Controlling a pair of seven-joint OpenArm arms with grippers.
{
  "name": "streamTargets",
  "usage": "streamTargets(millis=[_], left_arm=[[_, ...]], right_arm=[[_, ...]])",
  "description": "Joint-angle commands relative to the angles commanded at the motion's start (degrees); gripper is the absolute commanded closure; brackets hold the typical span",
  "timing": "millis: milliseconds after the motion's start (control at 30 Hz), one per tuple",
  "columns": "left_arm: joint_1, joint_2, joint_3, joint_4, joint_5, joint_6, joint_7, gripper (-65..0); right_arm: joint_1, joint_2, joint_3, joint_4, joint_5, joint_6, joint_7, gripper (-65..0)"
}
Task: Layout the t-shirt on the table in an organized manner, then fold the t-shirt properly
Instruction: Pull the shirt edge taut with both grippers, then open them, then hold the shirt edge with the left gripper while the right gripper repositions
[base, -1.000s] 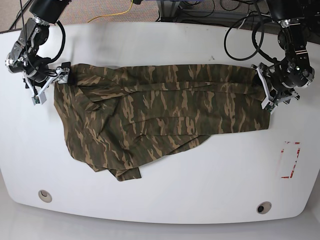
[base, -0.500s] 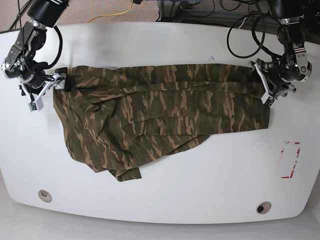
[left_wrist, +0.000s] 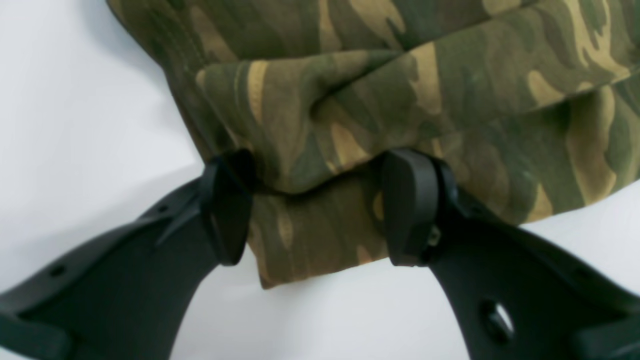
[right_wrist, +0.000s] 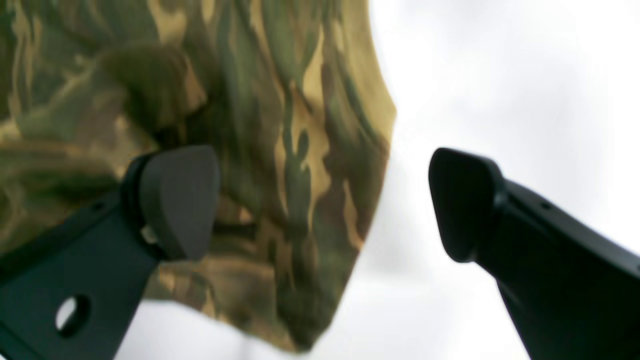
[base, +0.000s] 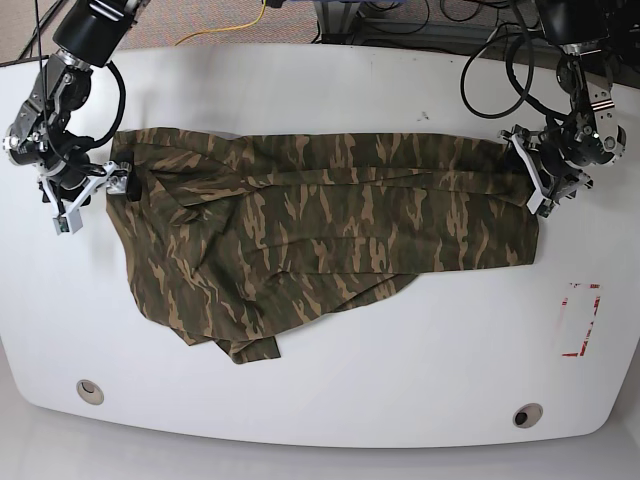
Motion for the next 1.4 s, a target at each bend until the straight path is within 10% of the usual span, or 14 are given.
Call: streamTargets(millis=[667,1100,1400], left_arm=[[0.0,-0.3,0.9,0.1,0.0,0.0,0.0,-37.9],[-0.8,-0.4,1.0,0.0,0.1,0.0,0.0,-37.9],[-0.7,-1.1,1.0,0.0,3.9,0.0,0.0,-37.9]], right_arm=[[2.4,0.7,-3.6,-10.3,0.4,0.00,5.5,-64.0],[2.2,0.4,-6.1,-10.4,-0.1,0.00,5.5,-4.8],[2.5,5.1,-13.5,-10.3,-4.5,0.00,5.4,-5.4]])
